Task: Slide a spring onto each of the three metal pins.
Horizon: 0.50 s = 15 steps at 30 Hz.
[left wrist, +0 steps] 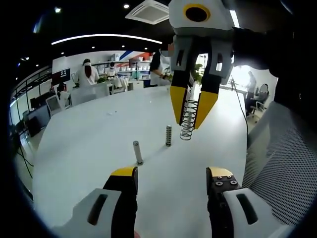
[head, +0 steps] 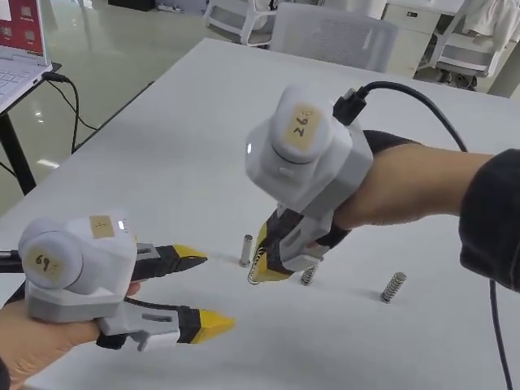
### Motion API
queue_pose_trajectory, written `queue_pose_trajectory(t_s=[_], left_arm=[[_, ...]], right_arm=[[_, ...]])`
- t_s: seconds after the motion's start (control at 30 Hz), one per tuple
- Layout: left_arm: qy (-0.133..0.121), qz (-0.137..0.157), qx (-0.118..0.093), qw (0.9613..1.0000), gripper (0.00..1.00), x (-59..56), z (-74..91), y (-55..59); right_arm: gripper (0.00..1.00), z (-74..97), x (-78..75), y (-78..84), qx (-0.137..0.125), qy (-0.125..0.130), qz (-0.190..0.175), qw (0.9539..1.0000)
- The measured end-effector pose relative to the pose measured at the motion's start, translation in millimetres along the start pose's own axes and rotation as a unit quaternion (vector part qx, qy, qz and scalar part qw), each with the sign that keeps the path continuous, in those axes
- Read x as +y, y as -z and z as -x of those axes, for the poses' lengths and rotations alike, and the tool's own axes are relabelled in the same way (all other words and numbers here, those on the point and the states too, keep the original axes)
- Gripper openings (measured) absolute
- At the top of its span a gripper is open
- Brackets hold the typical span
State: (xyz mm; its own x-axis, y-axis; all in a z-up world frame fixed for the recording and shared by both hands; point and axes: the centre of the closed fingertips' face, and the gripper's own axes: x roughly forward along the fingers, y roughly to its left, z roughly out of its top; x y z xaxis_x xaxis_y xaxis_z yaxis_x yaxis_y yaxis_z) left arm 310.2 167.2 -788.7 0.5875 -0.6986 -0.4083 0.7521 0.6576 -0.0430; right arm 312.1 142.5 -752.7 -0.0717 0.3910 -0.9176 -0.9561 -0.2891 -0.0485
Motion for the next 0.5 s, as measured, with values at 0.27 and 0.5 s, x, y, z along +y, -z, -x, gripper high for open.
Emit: queue_pose_trajectory(t_s=[0.27, 0.5], left_arm=[[-0.012, 0.011, 0.001, 0.9999, 0.61, 4.1, 1.0, 3.7], [-0.022, 0.018, 0.000, 0.9996, 0.66, 8.7, 1.8, 6.1]], right_arm=[[0.13, 1.9, -12.5, 2.6, 0.007, 0.011, -0.002, 0.9999], [0.13, 1.5, -27.8, 6.6, 0.012, 0.022, -0.008, 0.9996]])
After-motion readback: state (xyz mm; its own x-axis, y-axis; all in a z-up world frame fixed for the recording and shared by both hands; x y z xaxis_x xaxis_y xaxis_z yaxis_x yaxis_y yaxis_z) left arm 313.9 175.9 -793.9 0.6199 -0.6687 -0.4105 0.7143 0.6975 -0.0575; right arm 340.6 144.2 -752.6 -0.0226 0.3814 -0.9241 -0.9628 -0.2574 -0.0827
